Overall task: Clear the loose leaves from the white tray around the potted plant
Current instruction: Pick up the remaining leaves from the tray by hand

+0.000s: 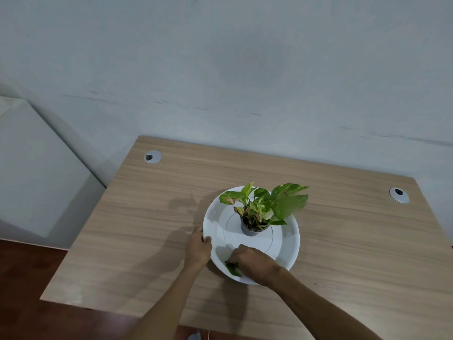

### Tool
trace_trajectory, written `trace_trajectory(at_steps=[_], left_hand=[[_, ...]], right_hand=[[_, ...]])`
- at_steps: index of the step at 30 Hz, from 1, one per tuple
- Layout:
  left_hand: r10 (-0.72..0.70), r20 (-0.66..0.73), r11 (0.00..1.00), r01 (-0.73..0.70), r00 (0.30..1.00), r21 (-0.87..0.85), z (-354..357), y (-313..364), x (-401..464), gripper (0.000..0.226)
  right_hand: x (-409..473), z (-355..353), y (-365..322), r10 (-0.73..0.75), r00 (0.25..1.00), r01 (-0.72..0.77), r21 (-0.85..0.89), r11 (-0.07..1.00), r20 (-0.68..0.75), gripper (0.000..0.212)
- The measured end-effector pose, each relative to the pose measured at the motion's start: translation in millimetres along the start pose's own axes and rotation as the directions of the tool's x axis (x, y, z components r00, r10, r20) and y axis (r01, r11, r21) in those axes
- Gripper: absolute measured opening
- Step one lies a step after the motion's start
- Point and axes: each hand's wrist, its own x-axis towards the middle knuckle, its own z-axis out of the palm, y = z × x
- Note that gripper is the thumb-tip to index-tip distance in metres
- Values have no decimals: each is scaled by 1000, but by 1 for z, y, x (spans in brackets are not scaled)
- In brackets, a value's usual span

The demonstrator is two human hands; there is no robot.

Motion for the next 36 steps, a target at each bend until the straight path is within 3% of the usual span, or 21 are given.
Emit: trace_trajectory(at_steps=[3,6,8,10,14,18,21,26,30,36], left_hand=[[-67,-34,982,60,997,-177,-6,-3,-10,17],[39,-248,940,-120,968,-319,-12,6,-31,11],[27,-309,890,-163,951,-425,-14,12,-39,13],[-66,-226,811,-80,972,-580,-13,17,-36,19],[-206,160,416,234,965,-879,-12,29,-23,42],[-101,406,101,416,908,-904,-11,39,-25,55],[-21,476,-86,472,879,-877,-9,41,-29,49],[-2,448,-135,444,894,-886,-7,44,-35,41],[-20,428,-110,424,904,-899,-7,39,-33,37],[-16,437,-147,430,899,-891,-3,40,-34,36]], right_hand=[[1,-8,-8,194,979,-180,181,967,-61,36],[5,-14,-17,342,930,-260,417,871,-134,31],[9,-22,-25,373,911,-249,486,838,-175,25],[12,-34,-37,396,897,-227,561,796,-198,21],[21,-58,-60,390,879,-135,638,758,-276,22],[31,-75,-82,386,868,-79,680,729,-313,17],[33,-77,-92,381,870,-102,643,759,-312,17],[27,-68,-98,267,929,-132,443,887,-256,30],[20,-69,-98,232,920,-84,419,904,-315,17],[13,-72,-95,211,895,-49,385,922,-392,27]])
